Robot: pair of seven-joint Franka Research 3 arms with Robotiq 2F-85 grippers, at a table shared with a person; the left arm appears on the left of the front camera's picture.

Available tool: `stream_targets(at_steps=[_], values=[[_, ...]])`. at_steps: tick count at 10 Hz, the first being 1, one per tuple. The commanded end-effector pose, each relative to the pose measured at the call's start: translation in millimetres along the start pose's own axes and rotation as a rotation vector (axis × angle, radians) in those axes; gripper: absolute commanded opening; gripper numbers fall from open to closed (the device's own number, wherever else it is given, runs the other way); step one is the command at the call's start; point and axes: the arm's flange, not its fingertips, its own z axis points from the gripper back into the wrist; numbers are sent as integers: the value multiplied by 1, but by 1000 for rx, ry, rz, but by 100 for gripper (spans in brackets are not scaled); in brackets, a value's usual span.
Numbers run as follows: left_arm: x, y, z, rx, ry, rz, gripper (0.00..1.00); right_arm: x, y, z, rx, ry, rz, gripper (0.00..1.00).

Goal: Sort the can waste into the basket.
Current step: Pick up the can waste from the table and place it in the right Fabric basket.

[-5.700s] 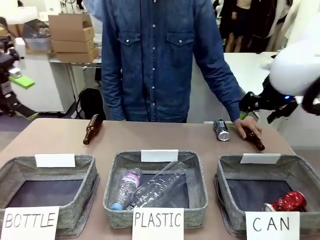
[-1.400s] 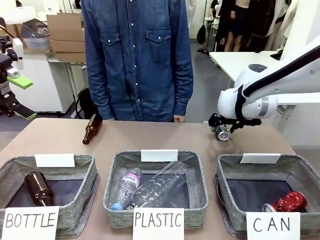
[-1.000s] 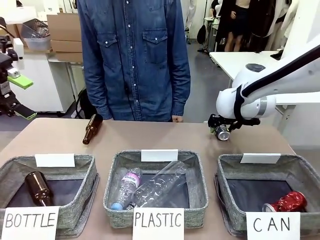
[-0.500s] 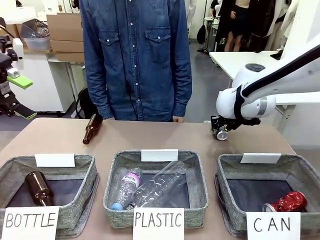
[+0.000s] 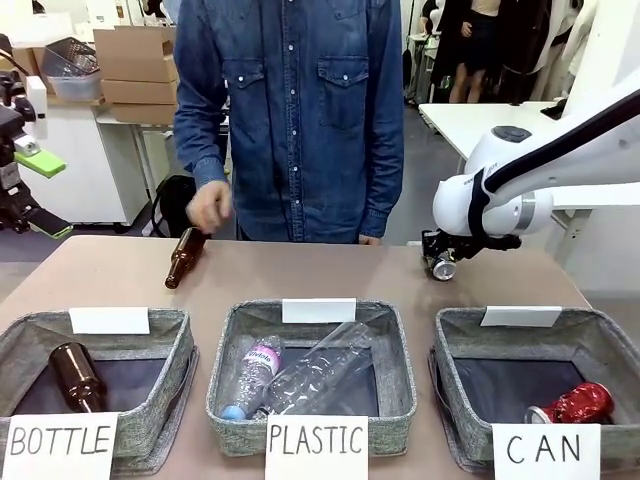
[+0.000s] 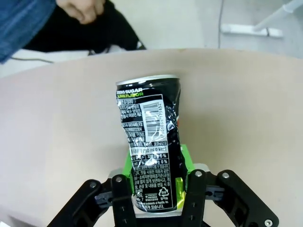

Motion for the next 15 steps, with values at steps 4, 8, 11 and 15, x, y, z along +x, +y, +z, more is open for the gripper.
stream_targets(at_steps=[4,8,11,15], values=[[-4,0,2,8,15,-22,100,-139,-82,209,258,-14,87,0],[-4,0,2,8,15,-22,100,-239,-162,267,427,92,172,0],[-4,0,2,8,15,-22,100,-245,-164,251,430,204,186,0],[-4,0,2,8,15,-22,100,-243,-162,244,437,209,228,0]])
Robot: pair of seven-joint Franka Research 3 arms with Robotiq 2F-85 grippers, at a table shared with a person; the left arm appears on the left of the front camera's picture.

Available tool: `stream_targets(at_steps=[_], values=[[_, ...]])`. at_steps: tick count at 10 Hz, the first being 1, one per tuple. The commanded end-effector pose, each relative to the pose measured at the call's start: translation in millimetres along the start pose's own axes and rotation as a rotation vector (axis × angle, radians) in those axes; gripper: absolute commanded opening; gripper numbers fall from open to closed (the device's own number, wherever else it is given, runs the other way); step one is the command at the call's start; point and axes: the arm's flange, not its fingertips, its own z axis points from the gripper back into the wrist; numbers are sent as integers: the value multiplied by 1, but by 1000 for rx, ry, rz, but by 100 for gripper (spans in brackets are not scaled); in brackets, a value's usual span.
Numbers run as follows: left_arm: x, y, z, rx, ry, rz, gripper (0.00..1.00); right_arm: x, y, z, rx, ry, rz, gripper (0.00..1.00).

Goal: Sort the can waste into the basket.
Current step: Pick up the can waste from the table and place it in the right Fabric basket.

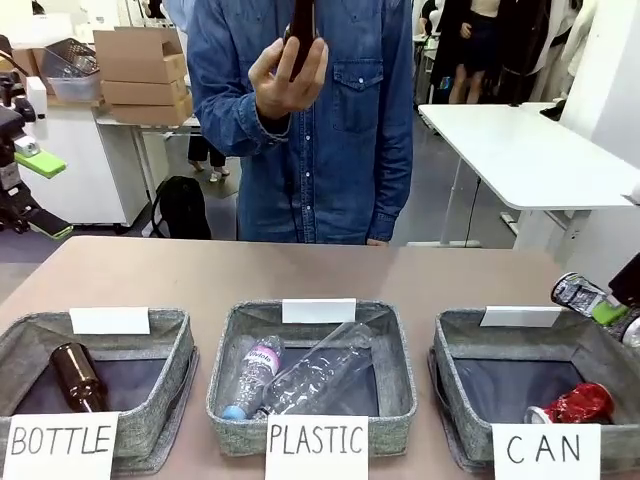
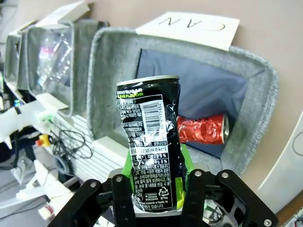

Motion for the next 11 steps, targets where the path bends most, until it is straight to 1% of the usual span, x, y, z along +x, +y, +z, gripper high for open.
stream_targets(at_steps=[1,2,3,9,10,11], values=[[-4,0,1,8,14,-21,100,-3,-3,-4,-11,-15,43,0],[-4,0,1,8,14,-21,100,-3,-4,-5,-13,-22,40,97],[-4,0,1,8,14,-21,100,-3,-4,-6,-22,-26,43,100],[-4,0,1,8,14,-21,100,1,-4,-10,-15,-32,52,100],[-4,0,1,8,14,-21,100,3,-2,-10,13,-58,41,100],[-4,0,1,8,14,-21,100,6,-1,-4,153,-119,37,100]])
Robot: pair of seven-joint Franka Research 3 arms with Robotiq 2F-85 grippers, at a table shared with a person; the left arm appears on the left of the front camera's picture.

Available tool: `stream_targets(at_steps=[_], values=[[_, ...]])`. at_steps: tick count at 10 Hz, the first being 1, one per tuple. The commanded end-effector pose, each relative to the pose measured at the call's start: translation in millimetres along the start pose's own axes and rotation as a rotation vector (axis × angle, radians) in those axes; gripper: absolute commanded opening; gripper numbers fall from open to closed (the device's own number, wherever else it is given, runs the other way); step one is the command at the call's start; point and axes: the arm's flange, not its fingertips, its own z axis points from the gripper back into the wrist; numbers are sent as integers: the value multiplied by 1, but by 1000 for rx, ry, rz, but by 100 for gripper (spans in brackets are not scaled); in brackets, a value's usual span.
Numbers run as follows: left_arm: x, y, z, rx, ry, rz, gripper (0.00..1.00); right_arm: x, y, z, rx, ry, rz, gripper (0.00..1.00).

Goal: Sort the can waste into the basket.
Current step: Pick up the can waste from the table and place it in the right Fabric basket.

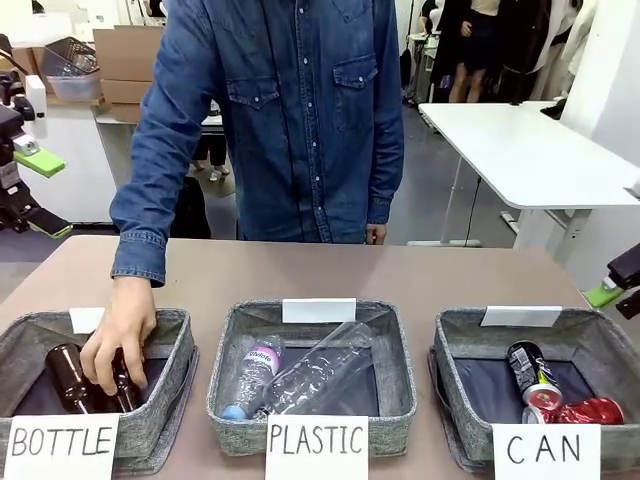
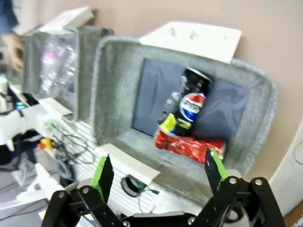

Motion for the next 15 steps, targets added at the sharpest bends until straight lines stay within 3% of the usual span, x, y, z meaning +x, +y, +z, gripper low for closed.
stream_targets(at_steps=[1,3,5,6,7,8,9,15], values=[[-4,0,1,8,14,-21,100,6,0,3,311,-157,-105,100],[-4,0,1,8,14,-21,100,15,12,11,558,-303,-335,100],[-4,0,1,8,14,-21,100,27,14,14,797,-305,-473,100],[-4,0,1,8,14,-21,100,38,13,8,828,-267,-511,100],[-4,0,1,8,14,-21,100,47,14,0,753,-267,-513,100],[-4,0,1,8,14,-21,100,56,15,-16,512,-346,-361,100],[-4,0,1,8,14,-21,100,35,11,7,793,-269,-494,100],[-4,0,1,8,14,-21,100,35,11,7,793,-269,-494,100]])
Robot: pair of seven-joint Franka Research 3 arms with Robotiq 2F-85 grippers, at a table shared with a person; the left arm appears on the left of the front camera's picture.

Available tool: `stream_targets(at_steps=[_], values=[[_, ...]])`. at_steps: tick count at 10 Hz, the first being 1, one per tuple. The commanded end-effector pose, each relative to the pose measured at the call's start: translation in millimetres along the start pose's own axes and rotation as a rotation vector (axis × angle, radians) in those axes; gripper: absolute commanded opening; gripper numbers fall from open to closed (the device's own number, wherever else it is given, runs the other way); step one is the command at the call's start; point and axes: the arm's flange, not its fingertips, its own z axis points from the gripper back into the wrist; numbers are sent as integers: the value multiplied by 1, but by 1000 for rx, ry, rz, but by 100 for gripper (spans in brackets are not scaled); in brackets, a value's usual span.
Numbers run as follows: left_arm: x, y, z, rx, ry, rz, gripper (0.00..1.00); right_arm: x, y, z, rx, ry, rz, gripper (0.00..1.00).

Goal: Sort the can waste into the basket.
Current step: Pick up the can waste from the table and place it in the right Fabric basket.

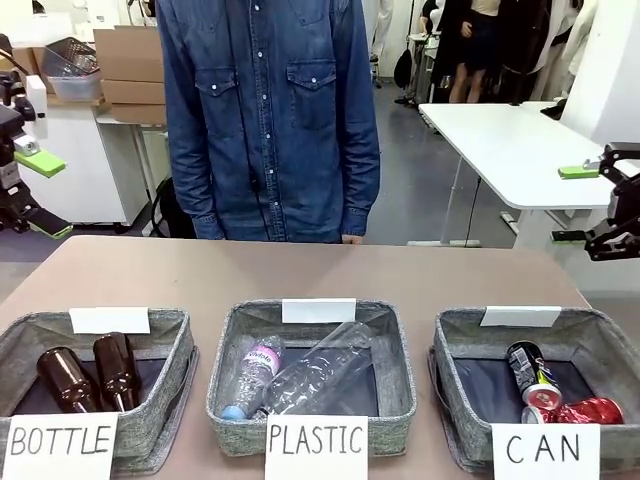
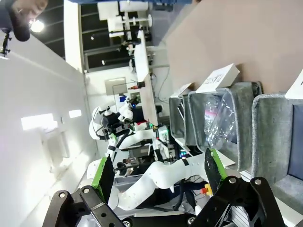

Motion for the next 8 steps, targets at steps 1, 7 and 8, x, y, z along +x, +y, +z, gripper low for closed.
stream_targets(at_steps=[1,7,8], values=[[-4,0,1,8,14,-21,100,1,6,-1,25,-6,-15,100],[-4,0,1,8,14,-21,100,1,6,-1,25,-6,-15,100],[-4,0,1,8,14,-21,100,1,6,-1,25,-6,-15,100]])
